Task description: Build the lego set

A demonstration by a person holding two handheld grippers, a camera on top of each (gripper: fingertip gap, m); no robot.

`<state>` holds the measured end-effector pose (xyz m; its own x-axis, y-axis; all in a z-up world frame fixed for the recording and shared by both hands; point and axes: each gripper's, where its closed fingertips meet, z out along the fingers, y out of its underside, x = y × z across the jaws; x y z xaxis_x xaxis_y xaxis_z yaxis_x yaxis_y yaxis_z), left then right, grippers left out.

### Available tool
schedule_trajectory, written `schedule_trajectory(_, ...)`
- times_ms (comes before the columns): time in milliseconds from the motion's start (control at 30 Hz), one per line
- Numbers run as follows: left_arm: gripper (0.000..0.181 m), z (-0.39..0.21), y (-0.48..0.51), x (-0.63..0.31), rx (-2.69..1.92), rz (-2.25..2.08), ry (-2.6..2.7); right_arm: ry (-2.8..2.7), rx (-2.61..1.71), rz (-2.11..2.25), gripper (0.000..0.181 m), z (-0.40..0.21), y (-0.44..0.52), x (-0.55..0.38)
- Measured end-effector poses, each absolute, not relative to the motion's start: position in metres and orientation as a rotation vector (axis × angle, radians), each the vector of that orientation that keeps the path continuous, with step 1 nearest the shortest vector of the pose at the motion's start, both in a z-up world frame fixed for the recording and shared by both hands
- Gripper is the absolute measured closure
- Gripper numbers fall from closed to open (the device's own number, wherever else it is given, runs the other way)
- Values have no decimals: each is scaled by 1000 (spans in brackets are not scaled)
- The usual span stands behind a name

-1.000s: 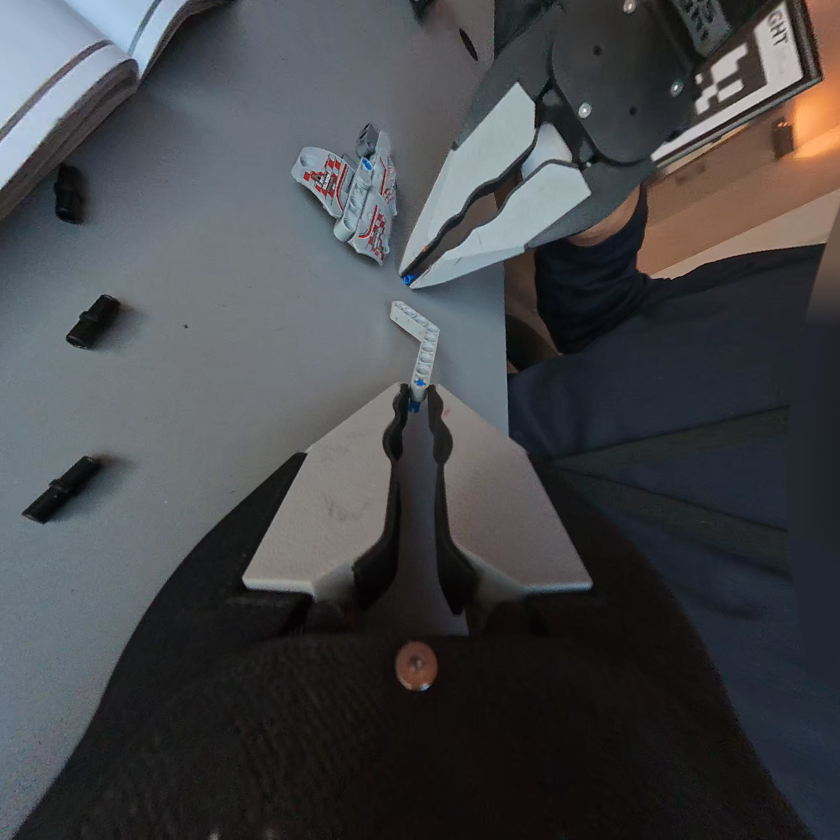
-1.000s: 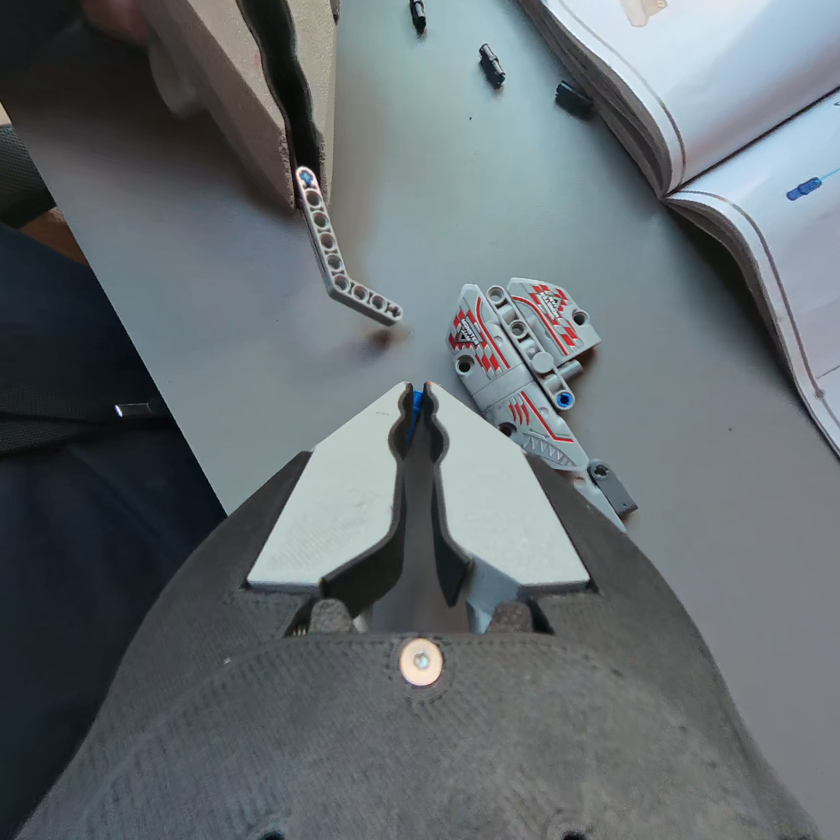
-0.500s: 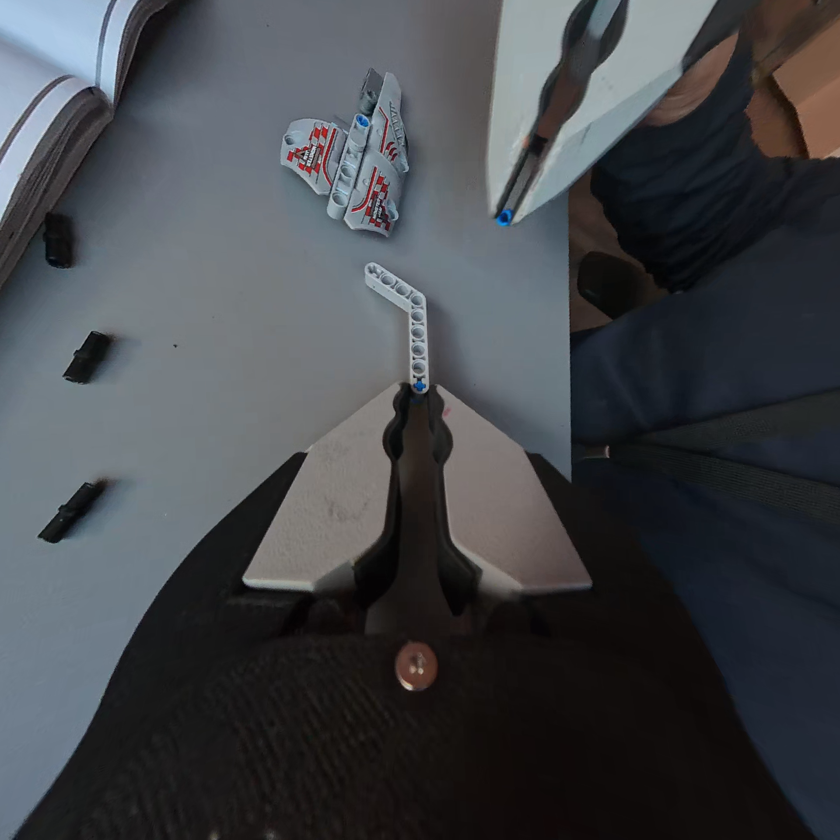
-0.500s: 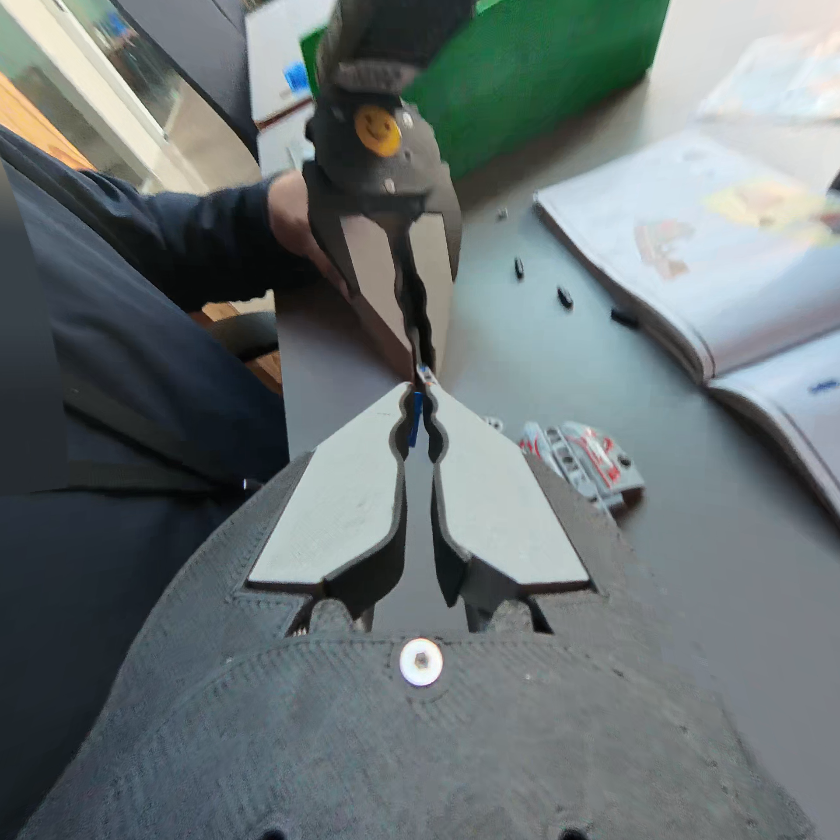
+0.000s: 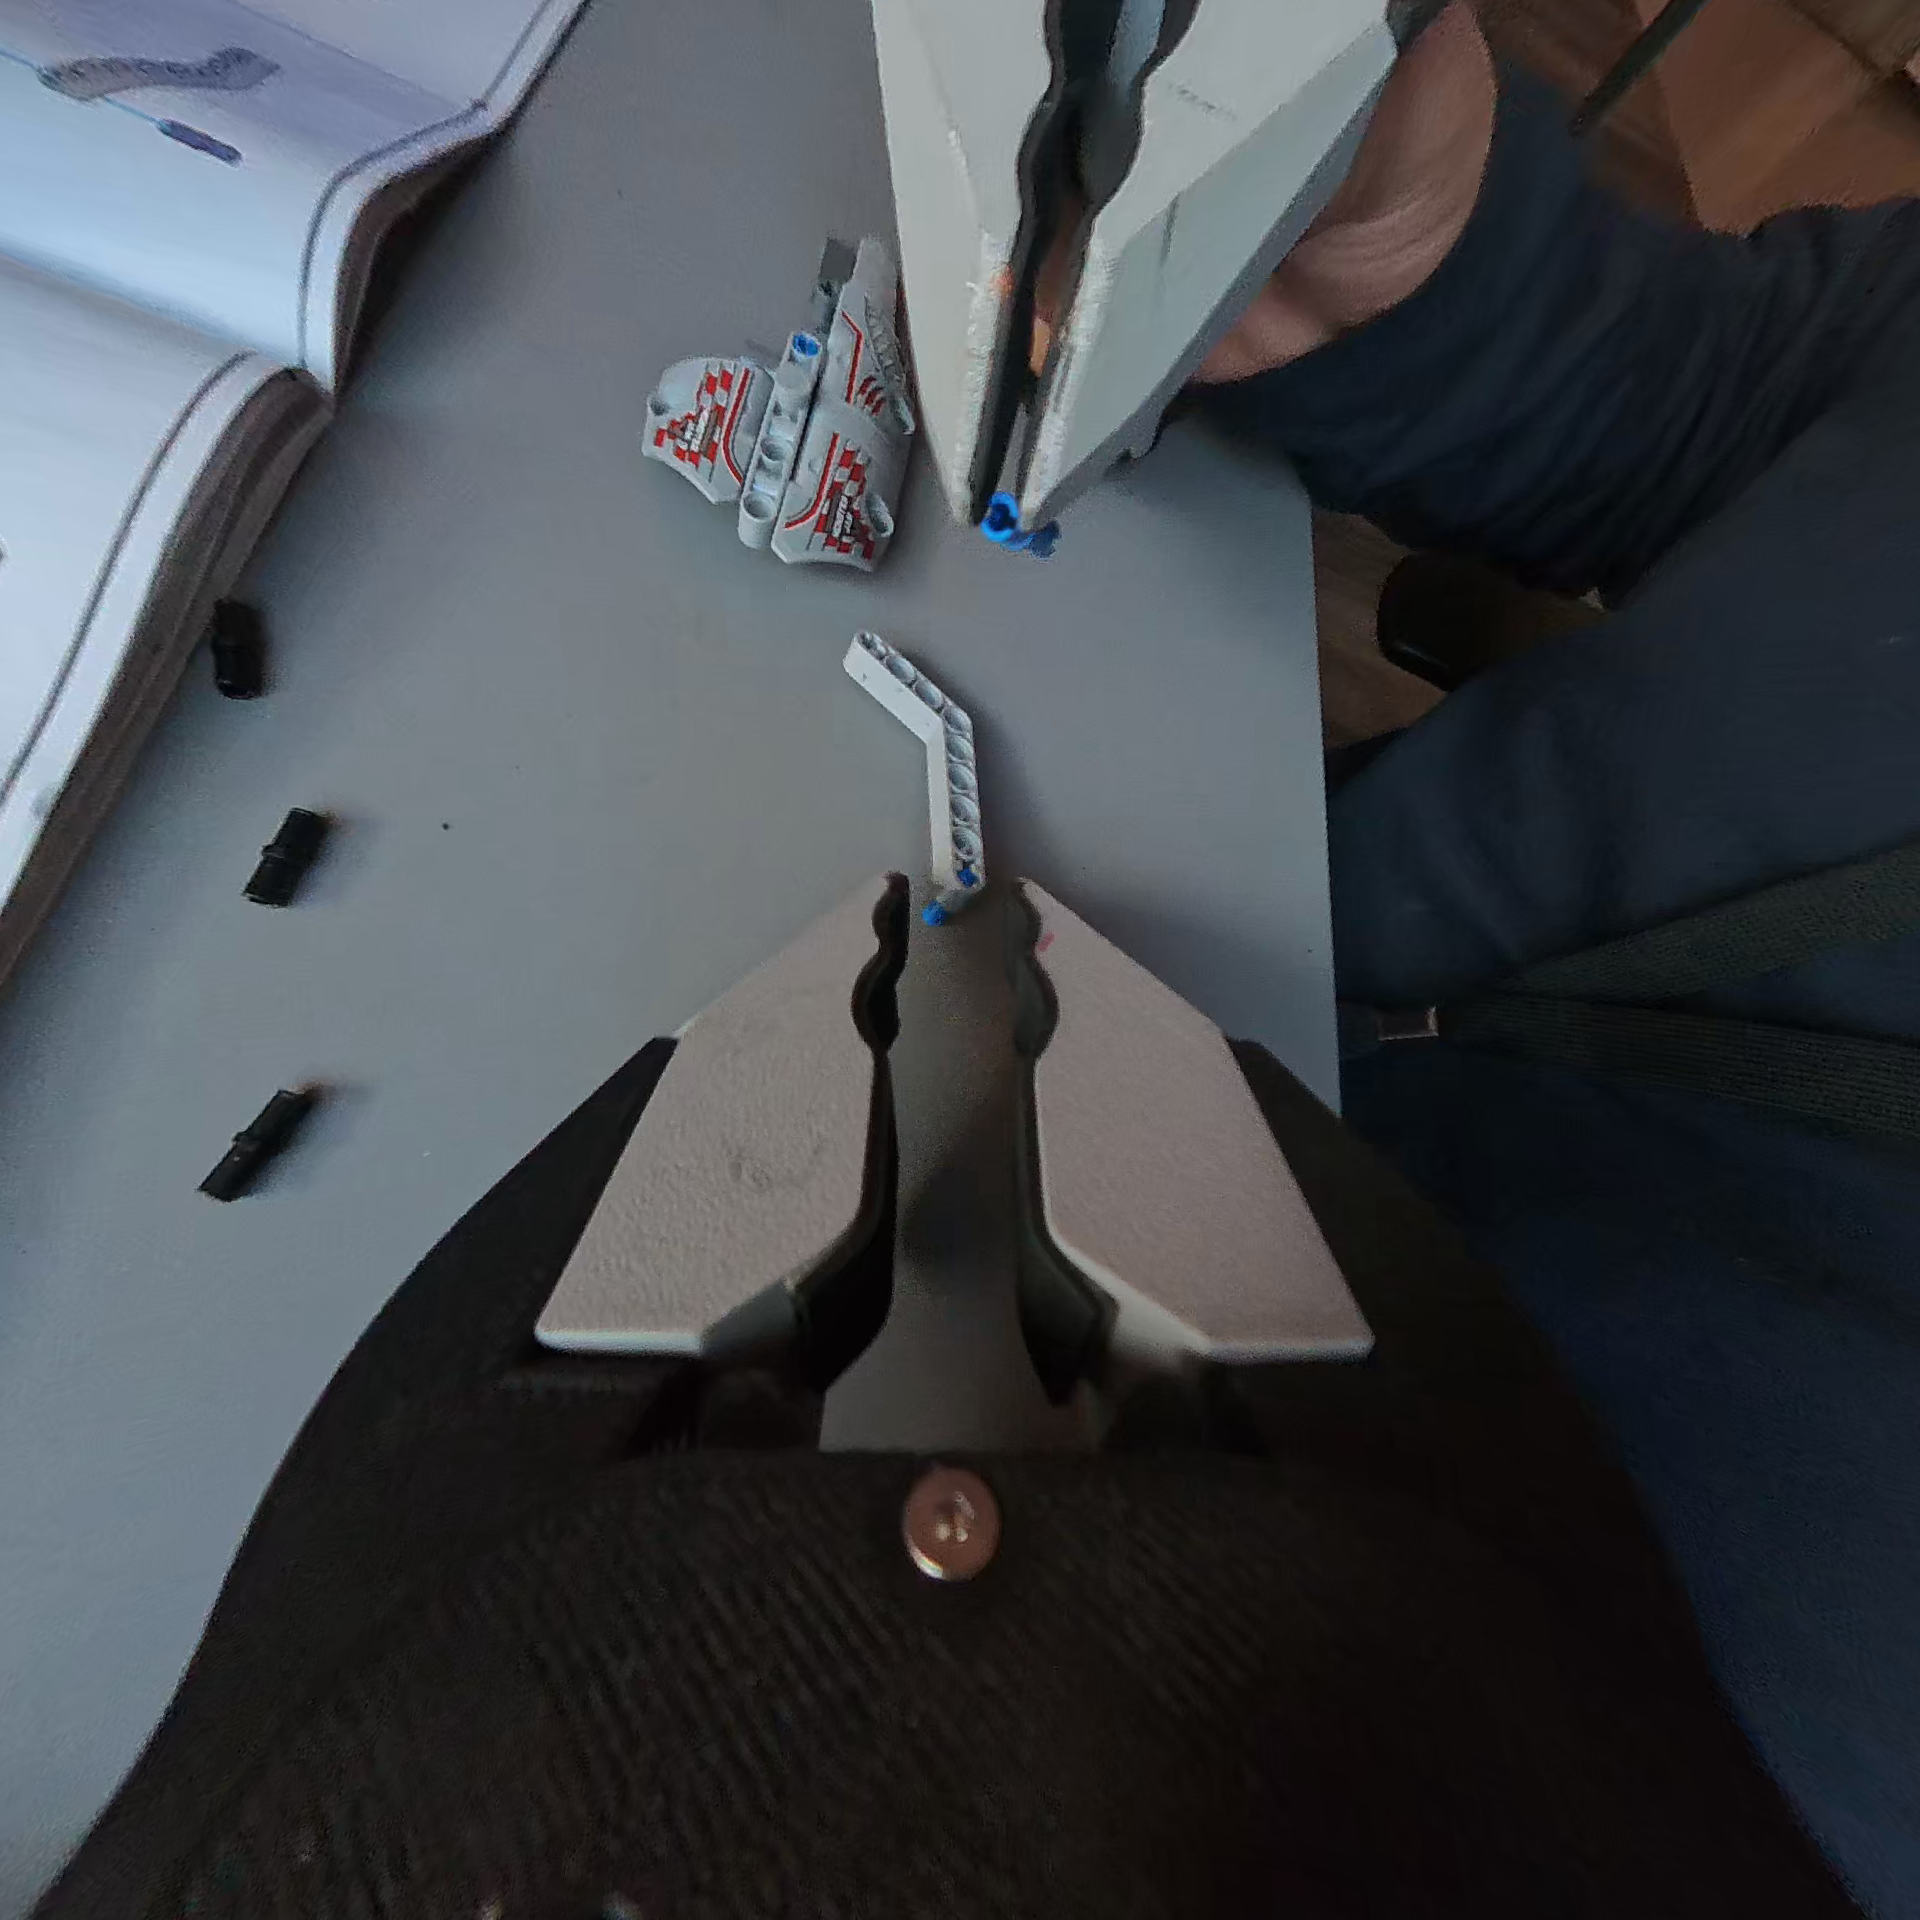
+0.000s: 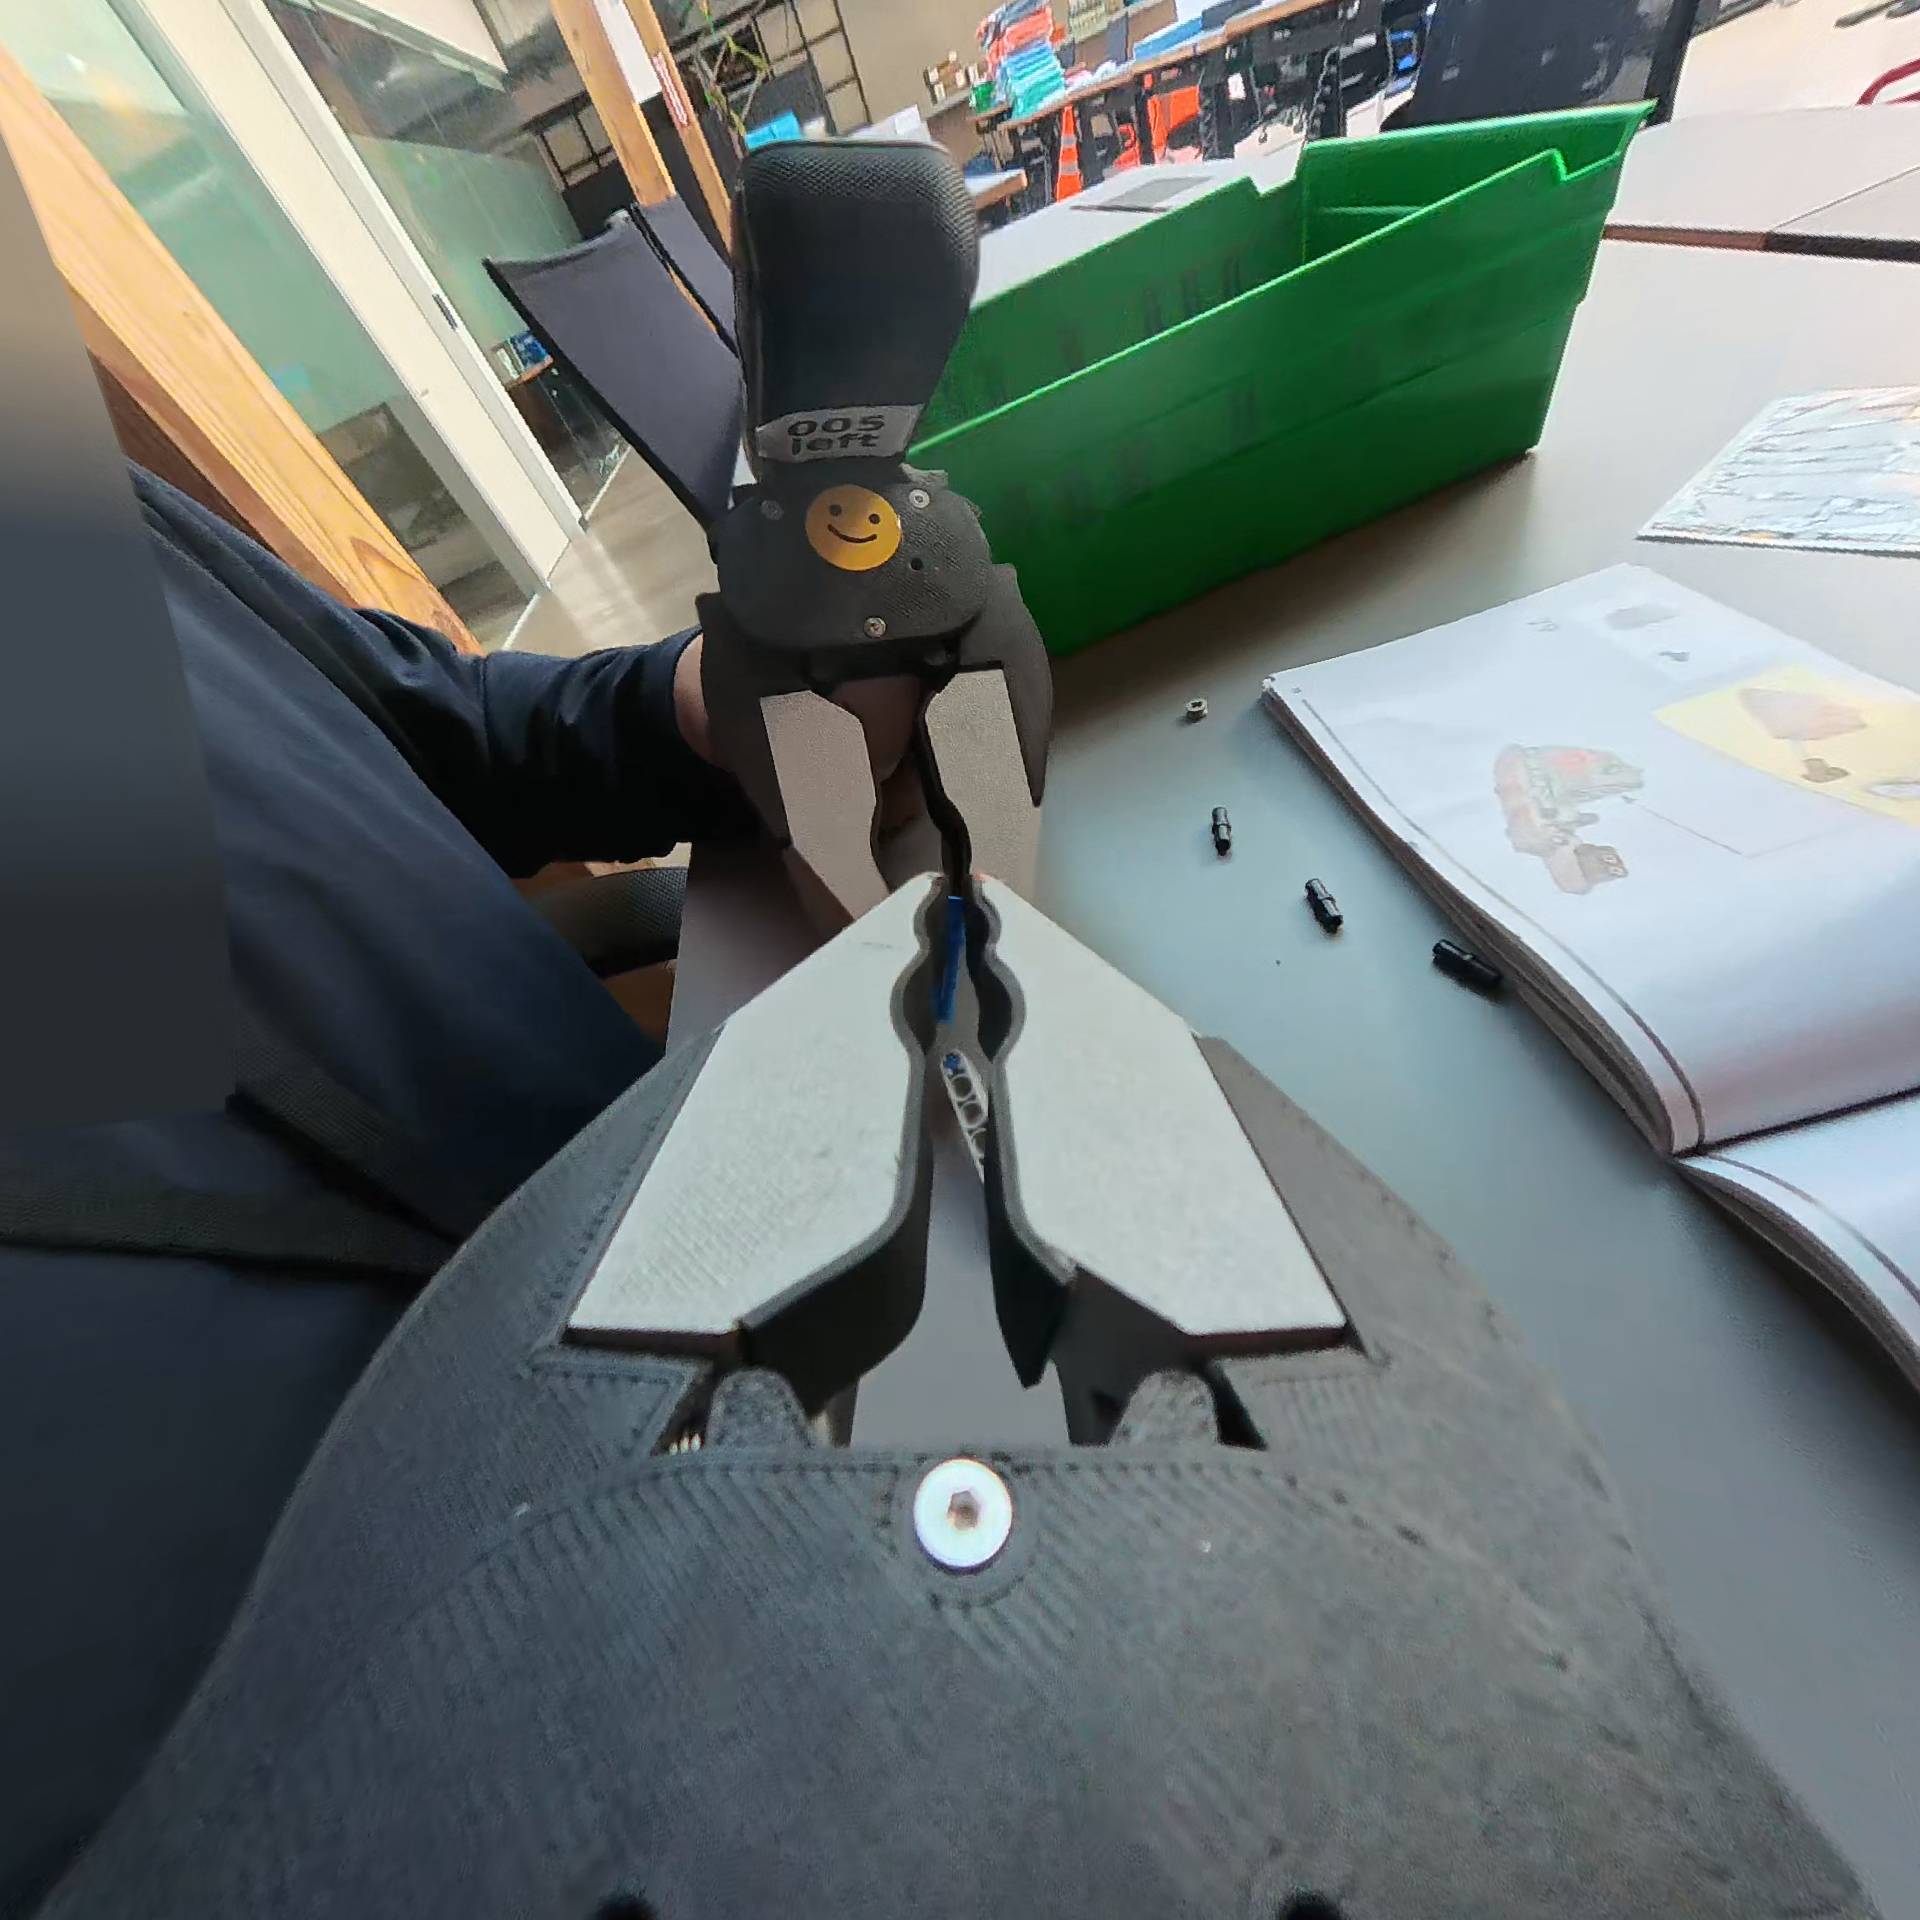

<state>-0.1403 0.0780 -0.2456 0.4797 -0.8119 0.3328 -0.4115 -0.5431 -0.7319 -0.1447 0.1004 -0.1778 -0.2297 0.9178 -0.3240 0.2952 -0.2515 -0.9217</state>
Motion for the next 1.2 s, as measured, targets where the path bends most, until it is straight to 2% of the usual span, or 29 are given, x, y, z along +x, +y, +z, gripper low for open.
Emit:
schedule_trajectory(433, 163, -188, 81, -111, -1913, -922, 928, -1246, -1209, 1605, 181, -143, 82, -128)
schedule_trajectory(933, 166, -168, 87, -107, -1863, -931, 890, -1131, -1135, 1822, 181, -129, 82, -126)
schedule_trajectory(1200, 170, -157, 81, -90, -1805, -1106, 861, -1130, -1094, 1749, 181, -127, 81, -124)
